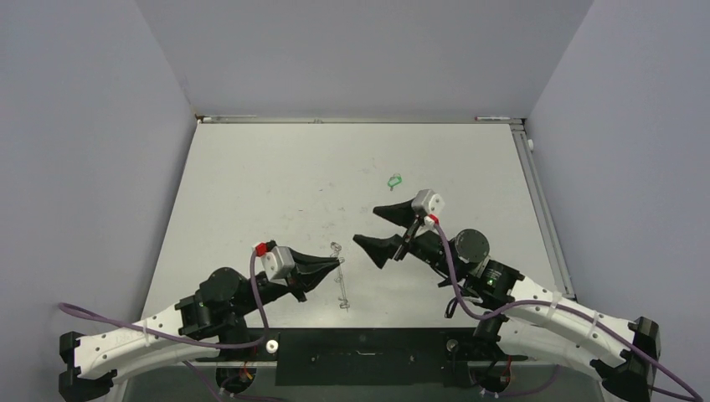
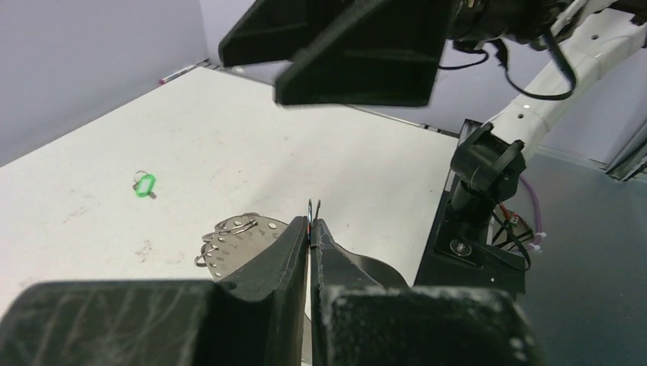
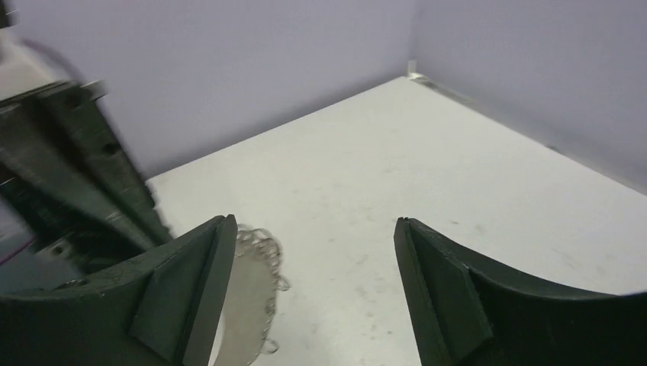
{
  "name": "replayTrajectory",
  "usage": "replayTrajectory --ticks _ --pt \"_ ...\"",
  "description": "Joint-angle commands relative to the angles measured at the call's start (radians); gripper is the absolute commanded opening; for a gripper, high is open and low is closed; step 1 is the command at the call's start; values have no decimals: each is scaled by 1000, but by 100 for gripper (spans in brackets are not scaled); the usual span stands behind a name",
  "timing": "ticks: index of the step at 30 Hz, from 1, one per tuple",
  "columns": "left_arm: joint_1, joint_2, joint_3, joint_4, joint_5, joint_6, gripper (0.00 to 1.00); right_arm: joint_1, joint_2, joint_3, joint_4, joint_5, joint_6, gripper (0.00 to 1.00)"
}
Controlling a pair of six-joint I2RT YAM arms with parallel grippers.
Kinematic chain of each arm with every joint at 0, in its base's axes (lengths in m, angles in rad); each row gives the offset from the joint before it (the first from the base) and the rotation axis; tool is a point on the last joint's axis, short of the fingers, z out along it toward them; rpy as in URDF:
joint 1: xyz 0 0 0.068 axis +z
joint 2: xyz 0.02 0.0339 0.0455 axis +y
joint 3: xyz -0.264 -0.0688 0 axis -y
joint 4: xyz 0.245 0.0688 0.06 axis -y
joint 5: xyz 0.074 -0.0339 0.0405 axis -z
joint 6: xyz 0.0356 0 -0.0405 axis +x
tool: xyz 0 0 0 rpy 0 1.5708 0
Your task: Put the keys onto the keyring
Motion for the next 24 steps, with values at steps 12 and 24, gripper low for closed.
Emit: replayTrajectory --ticks 12,24 --pt "-5 144 333 -489 -170 -150 0 -232 418 349 -575 773 505 92" --pt "-8 44 307 -609 -216 -114 0 -550 963 675 -501 321 235 80"
